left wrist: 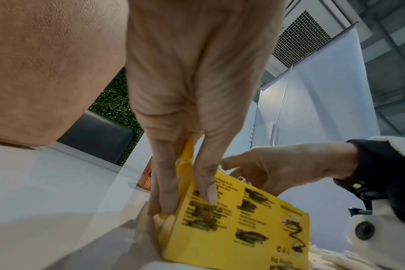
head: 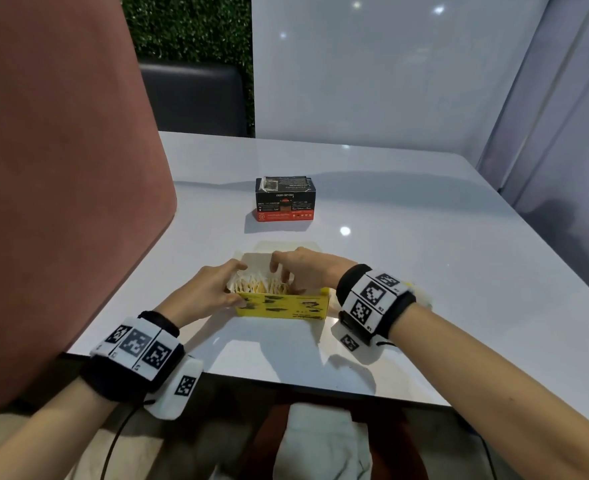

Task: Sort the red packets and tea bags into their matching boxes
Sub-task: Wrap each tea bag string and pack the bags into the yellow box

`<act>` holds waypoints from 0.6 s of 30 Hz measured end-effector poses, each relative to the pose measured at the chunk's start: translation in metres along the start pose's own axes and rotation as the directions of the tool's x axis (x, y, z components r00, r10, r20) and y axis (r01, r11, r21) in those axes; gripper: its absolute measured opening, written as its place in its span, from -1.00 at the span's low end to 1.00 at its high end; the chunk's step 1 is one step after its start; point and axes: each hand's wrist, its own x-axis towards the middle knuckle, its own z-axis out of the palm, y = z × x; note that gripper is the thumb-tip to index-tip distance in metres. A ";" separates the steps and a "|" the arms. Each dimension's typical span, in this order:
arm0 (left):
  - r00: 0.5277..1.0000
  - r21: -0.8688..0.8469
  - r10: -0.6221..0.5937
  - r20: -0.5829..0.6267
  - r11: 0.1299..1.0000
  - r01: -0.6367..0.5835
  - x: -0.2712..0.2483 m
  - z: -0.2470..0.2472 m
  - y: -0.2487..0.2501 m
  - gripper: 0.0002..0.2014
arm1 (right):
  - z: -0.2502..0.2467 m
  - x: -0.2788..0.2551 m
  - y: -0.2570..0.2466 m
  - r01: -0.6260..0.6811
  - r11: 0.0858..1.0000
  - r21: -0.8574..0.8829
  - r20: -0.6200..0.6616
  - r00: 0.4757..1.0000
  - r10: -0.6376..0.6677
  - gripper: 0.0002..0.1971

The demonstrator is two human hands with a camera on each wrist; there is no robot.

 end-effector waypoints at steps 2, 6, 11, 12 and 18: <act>1.000 0.005 -0.008 -0.007 1.000 0.008 0.000 0.002 0.002 -0.41 | 0.002 -0.001 0.000 0.012 0.997 -0.075 -0.025 1.000 -0.014 -0.63; 1.000 0.021 -0.010 -0.023 1.000 0.010 -0.001 0.005 0.007 -0.41 | 0.008 0.001 -0.005 0.034 0.991 -0.130 -0.053 0.998 -0.041 -0.67; 0.999 0.015 -0.012 -0.032 1.000 0.012 -0.003 0.004 0.010 -0.43 | 0.008 0.002 -0.008 0.033 0.989 -0.143 -0.037 0.999 -0.038 -0.62; 0.999 0.014 -0.011 -0.032 1.000 0.012 -0.004 0.004 0.010 -0.44 | 0.008 0.001 -0.006 0.030 0.989 -0.145 -0.037 0.999 -0.036 -0.62; 1.000 -0.024 -0.019 0.007 1.000 0.019 -0.010 0.000 0.015 -0.41 | 0.003 -0.010 -0.002 -0.044 0.999 0.010 -0.080 0.996 0.045 -0.65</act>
